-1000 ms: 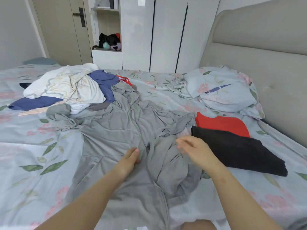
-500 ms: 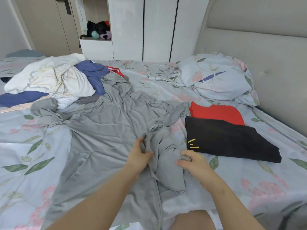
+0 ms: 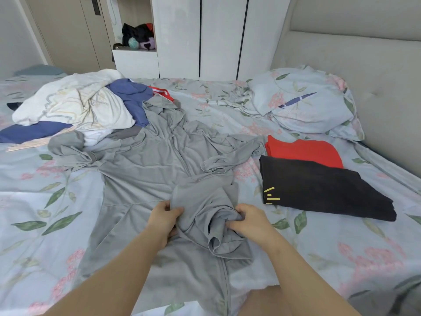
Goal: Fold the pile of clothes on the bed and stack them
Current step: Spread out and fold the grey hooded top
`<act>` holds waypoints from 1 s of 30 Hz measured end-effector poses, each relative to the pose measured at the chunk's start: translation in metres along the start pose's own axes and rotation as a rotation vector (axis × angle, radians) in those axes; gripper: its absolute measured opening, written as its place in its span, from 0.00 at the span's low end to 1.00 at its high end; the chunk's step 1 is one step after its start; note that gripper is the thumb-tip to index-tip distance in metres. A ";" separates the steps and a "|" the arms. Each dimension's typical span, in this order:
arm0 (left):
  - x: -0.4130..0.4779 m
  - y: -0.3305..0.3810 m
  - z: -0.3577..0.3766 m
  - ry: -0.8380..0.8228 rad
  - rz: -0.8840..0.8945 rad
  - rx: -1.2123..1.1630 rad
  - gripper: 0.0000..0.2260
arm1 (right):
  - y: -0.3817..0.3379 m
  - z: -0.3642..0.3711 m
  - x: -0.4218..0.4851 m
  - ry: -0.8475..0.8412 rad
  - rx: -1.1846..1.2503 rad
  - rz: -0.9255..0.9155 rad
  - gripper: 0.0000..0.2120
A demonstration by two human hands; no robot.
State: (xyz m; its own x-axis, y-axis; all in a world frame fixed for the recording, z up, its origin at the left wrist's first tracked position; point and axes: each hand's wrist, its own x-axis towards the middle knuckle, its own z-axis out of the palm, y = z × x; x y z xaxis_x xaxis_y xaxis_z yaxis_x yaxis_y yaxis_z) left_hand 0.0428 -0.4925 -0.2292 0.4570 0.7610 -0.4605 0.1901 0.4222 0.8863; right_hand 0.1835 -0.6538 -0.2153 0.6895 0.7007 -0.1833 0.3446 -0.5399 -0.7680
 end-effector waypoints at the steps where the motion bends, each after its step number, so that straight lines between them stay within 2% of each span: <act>1: 0.001 -0.001 -0.001 -0.005 -0.004 -0.004 0.09 | 0.001 0.000 0.001 0.057 0.005 -0.023 0.05; 4: -0.002 0.005 0.001 -0.030 -0.035 -0.016 0.04 | -0.003 -0.018 0.000 0.318 0.228 -0.052 0.06; 6: -0.008 0.015 0.009 -0.072 -0.089 -0.137 0.05 | -0.013 -0.044 -0.004 0.541 0.313 -0.111 0.09; 8: -0.017 0.030 0.023 -0.135 -0.119 -0.329 0.08 | -0.021 -0.074 -0.011 0.782 0.330 -0.179 0.10; 10: -0.024 0.037 0.040 -0.173 -0.138 -0.412 0.07 | -0.019 -0.096 -0.018 0.945 0.246 -0.186 0.10; 12: -0.032 0.033 0.056 -0.212 -0.179 -0.324 0.06 | -0.001 -0.104 -0.020 0.911 0.097 -0.070 0.15; 14: -0.040 0.023 0.069 -0.291 -0.224 -0.156 0.06 | 0.027 -0.098 -0.021 0.683 0.046 0.085 0.21; 16: -0.046 0.016 0.082 -0.330 -0.224 -0.058 0.06 | 0.048 -0.084 -0.027 0.467 0.072 0.172 0.20; 17: -0.046 0.012 0.088 -0.331 -0.204 -0.007 0.07 | 0.055 -0.078 -0.030 0.451 0.096 0.189 0.18; 19: -0.046 0.010 0.098 -0.303 -0.163 0.062 0.04 | 0.059 -0.077 -0.033 0.507 0.229 0.197 0.12; 21: -0.045 0.016 0.101 -0.269 -0.154 -0.022 0.02 | 0.057 -0.086 -0.033 0.530 0.352 0.164 0.06; 24: -0.039 0.042 0.093 -0.240 -0.124 -0.306 0.06 | 0.051 -0.111 -0.033 0.688 0.461 0.055 0.11; 25: -0.036 0.050 0.088 -0.207 -0.094 -0.367 0.06 | 0.050 -0.118 -0.035 0.775 0.455 0.019 0.13; 27: -0.035 0.057 0.079 -0.133 -0.055 -0.319 0.05 | 0.056 -0.125 -0.039 0.855 0.321 -0.009 0.14; 30: -0.040 0.034 0.073 -0.125 -0.117 -0.055 0.07 | 0.081 -0.110 -0.039 0.679 0.055 0.093 0.11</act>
State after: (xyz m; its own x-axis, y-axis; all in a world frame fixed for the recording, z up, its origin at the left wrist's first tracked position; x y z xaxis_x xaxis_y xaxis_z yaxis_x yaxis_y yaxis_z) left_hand 0.0947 -0.5447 -0.1771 0.5394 0.6394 -0.5480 0.2024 0.5333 0.8214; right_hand 0.2549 -0.7761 -0.2028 0.9673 0.1952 0.1621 0.2445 -0.5467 -0.8009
